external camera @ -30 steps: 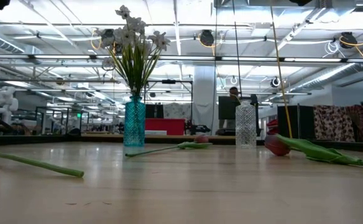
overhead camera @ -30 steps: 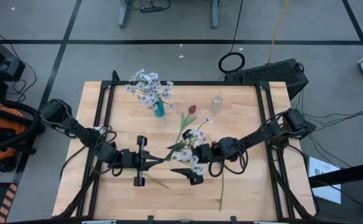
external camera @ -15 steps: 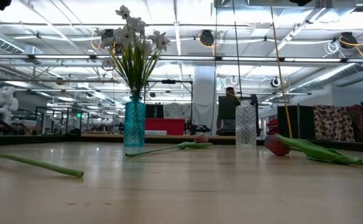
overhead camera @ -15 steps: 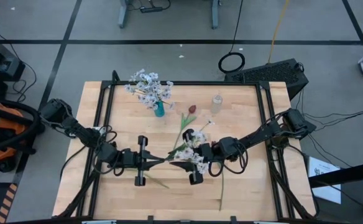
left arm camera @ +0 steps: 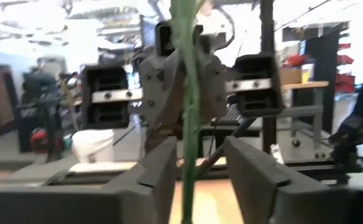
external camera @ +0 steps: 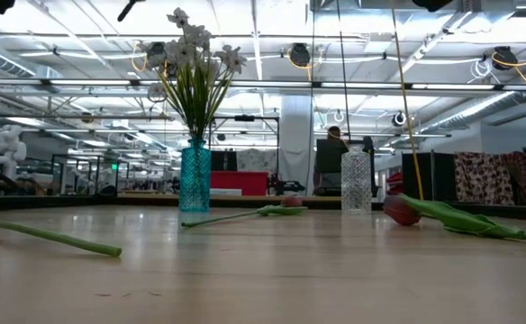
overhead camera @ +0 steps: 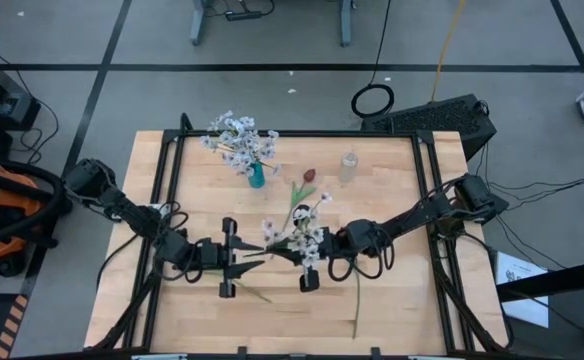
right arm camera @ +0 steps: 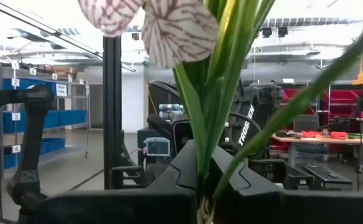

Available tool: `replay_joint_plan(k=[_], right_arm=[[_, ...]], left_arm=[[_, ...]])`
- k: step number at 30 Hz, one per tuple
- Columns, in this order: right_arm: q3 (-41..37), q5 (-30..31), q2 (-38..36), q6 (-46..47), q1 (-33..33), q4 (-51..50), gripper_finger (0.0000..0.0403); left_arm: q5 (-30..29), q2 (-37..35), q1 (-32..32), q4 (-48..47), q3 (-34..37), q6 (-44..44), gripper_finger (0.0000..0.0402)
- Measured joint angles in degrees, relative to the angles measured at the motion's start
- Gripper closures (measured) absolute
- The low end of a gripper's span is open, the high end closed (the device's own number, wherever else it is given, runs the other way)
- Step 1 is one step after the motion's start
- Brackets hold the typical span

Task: Sort flowers into vase by color
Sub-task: Put the white flowers into the blue vase

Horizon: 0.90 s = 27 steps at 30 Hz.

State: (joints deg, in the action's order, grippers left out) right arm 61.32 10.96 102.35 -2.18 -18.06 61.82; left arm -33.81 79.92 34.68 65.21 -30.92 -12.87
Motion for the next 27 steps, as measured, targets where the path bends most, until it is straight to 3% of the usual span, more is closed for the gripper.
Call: replay_joint_plan(k=[8,19,27], right_arm=[[0.00,-0.20,0.00,0.03,-0.02,-1.47,0.0401],[-0.02,-0.24,0.00,1.12,-0.04,-4.14,0.0402],[-0.04,-0.26,-0.02,1.99,-0.04,-4.82,0.0403]], left_arm=[[-8.18,0.00,1.90,-7.87,0.00,5.48,0.0173],[-16.32,-2.45,8.40,-9.47,0.00,8.48,0.0144],[-22.59,-7.66,12.40,-20.44,0.00,18.48,0.0134]])
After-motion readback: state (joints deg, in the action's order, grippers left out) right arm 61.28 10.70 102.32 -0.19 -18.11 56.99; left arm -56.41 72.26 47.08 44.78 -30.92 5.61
